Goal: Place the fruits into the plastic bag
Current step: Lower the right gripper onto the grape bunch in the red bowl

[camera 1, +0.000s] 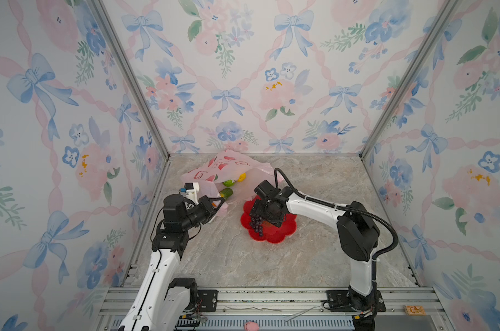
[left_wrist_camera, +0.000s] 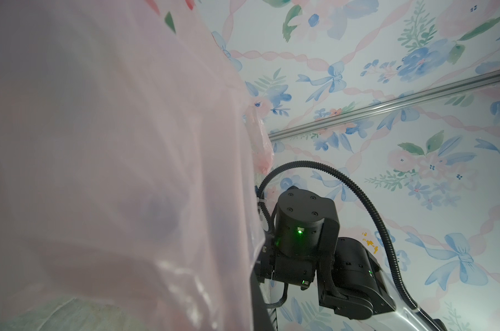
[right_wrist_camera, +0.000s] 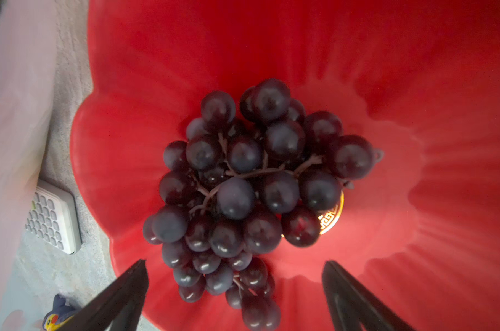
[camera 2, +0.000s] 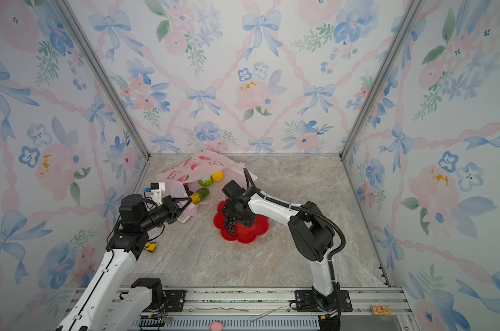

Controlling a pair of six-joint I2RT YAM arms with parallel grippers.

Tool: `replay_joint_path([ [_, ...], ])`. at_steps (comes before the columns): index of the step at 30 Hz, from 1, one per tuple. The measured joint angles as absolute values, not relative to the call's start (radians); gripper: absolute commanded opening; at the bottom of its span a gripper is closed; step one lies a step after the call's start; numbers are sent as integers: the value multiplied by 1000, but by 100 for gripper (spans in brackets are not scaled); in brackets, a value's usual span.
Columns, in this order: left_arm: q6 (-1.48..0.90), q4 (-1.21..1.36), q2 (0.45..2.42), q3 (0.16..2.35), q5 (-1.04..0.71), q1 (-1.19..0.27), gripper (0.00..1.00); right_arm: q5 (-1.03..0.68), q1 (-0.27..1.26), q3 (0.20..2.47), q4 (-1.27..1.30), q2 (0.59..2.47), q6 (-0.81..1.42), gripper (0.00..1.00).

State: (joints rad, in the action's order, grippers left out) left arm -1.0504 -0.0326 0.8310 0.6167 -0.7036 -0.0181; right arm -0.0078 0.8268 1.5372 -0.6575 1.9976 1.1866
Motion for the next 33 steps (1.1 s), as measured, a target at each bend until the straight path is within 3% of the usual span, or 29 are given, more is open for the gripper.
replay_joint_path([
  [14, -1051, -33, 822, 584, -704, -18, 0, 28, 827, 1744, -772, 2163, 1166, 96],
  [27, -1051, -33, 810, 570, -703, -18, 0, 88, 817, 1751, -849, 2207, 1045, 99],
  [33, -1051, -33, 808, 564, -696, -18, 0, 110, 802, 1695, -848, 2180, 992, 89],
])
